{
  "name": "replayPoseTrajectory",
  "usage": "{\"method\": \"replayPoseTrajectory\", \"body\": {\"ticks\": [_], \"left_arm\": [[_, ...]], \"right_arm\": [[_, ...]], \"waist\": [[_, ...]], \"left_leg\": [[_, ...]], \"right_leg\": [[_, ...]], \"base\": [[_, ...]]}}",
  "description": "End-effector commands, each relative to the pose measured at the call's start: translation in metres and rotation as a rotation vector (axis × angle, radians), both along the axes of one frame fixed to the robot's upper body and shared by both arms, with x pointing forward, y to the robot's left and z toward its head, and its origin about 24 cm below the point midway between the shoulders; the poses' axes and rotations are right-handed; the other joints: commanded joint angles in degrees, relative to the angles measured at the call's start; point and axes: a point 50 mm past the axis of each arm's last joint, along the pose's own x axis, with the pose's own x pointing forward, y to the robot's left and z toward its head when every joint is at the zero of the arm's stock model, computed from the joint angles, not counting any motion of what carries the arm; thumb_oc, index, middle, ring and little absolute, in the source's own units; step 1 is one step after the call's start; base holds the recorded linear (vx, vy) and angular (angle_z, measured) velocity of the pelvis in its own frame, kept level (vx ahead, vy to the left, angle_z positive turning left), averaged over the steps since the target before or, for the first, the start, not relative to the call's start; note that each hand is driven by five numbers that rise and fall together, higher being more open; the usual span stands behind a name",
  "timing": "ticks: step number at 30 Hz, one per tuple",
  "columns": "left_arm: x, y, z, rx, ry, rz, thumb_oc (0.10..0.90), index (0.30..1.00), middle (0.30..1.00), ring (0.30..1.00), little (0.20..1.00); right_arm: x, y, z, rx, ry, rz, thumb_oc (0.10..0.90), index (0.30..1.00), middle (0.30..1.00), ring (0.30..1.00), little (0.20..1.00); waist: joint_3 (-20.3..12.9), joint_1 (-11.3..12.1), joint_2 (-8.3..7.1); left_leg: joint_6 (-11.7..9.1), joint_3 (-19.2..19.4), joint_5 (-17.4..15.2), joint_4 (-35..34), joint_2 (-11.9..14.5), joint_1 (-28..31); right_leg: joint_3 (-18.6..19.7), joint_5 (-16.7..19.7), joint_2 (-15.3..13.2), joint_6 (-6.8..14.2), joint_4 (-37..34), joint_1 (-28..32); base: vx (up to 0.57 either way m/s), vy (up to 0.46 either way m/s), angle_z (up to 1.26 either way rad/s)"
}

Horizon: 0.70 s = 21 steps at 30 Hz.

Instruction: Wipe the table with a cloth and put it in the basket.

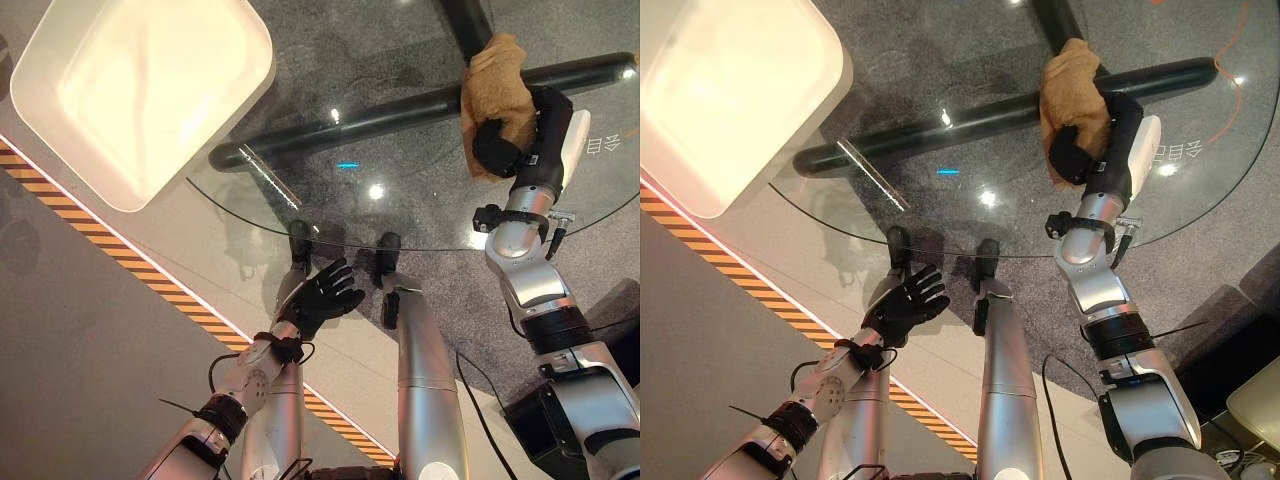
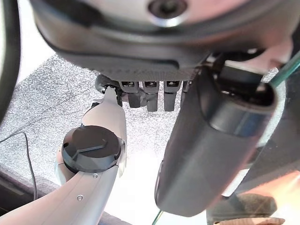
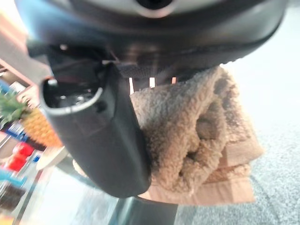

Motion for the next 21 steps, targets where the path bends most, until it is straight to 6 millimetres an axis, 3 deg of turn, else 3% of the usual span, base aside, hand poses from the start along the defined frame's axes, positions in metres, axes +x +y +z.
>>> {"method": "replayPoseTrajectory", "body": {"ticks": [1, 8, 21], "left_arm": [[-0.037, -0.021, -0.022, -0.038, 0.064, -0.085, 0.8, 0.9, 0.9, 0.9, 0.9], [-0.033, -0.02, -0.018, -0.047, 0.064, -0.076, 0.8, 0.9, 0.9, 0.9, 0.9], [-0.027, -0.021, -0.01, -0.041, 0.068, -0.071, 0.8, 0.9, 0.9, 0.9, 0.9]], "right_arm": [[-0.013, 0.085, -0.053, -0.182, 0.209, 0.443, 0.1, 0.3, 0.3, 0.3, 0.2], [-0.024, 0.107, -0.065, -0.275, 0.258, 0.595, 0.1, 0.3, 0.3, 0.3, 0.2], [-0.032, 0.116, -0.076, -0.286, 0.28, 0.645, 0.1, 0.3, 0.3, 0.3, 0.2]], "waist": [[-0.8, 2.1, 1.26], [-0.8, 2.2, 1.17], [-0.8, 2.1, 0.6]], "left_leg": [[4.7, 3.5, -10.1, 12.2, -4.5, -1.1], [4.5, 3.4, -9.8, 12.2, -4.6, -1.1], [4.5, 3.0, -9.6, 12.4, -4.6, -1.3]], "right_leg": [[1.1, 10.2, 3.1, 2.1, -14.0, 1.6], [0.6, 10.1, 2.8, 2.3, -13.7, 1.6], [0.4, 10.1, 2.7, 2.5, -13.0, 1.3]], "base": [[0.0, 0.0, 0.0], [0.0, 0.003, -0.01], [0.0, -0.002, 0.02]]}}
